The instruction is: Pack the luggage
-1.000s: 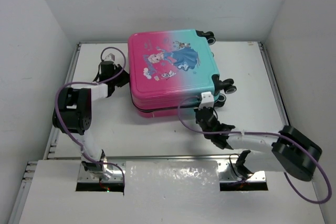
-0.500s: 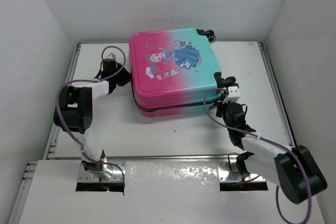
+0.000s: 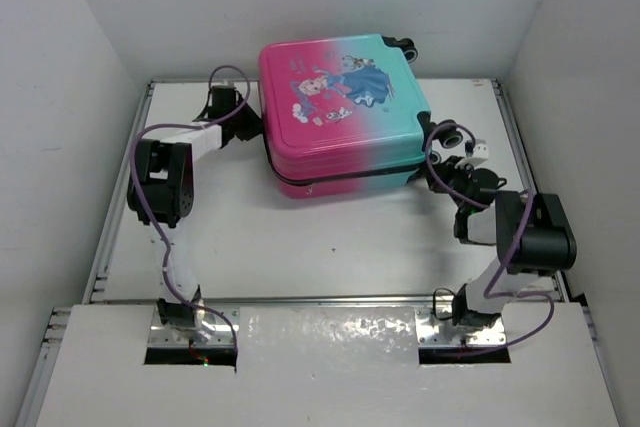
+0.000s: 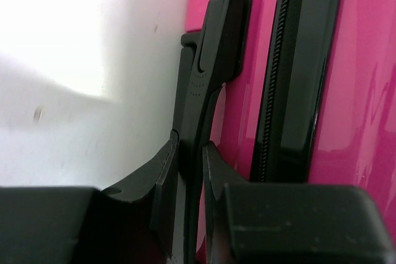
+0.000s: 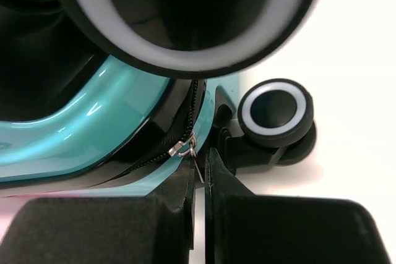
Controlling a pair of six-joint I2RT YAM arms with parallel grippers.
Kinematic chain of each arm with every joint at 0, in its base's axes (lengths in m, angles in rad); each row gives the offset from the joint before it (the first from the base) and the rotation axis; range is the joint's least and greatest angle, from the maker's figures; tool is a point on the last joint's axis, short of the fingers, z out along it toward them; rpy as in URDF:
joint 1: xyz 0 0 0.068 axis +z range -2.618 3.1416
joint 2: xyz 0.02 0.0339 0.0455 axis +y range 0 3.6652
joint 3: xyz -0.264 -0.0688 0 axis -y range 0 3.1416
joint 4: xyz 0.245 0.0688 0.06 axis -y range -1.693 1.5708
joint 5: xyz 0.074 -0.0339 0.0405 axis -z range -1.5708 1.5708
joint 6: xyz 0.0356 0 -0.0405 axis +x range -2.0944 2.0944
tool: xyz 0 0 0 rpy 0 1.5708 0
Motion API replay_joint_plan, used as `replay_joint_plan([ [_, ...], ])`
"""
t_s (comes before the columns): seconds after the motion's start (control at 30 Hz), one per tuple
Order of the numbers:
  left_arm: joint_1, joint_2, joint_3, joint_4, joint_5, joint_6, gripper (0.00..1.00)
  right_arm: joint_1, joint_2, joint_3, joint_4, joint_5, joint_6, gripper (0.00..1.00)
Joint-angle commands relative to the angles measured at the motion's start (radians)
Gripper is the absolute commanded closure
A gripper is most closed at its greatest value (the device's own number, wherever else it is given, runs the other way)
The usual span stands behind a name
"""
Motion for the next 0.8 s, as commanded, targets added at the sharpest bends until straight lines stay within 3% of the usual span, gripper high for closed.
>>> replay_joint_plan([
  [0.0,0.033,0.107,0.089,-0.110,-0.140,-0.013,1.00,-0.041,0.101,0.140,0.220,-0.065,0.148,1.00],
  [0.1,0.033,0.165,0.186,-0.145,-0.132,-0.002,1.00,-0.047,0.206,0.281,0.207,-0.099,0.179,1.00],
  [0.43,0.049,0.320,0.451,-0.255,-0.126,0.038,1.00,-0.059,0.444,0.739,-0.161,-0.192,0.075,1.00],
  [0.63,0.055,0.362,0.548,-0.289,-0.114,0.054,1.00,-0.070,0.599,0.991,-0.243,-0.269,0.070,1.00],
  [0.77,0.069,0.351,0.579,-0.318,-0.077,0.093,1.00,-0.015,0.826,1.373,-0.391,-0.431,0.087,1.00],
])
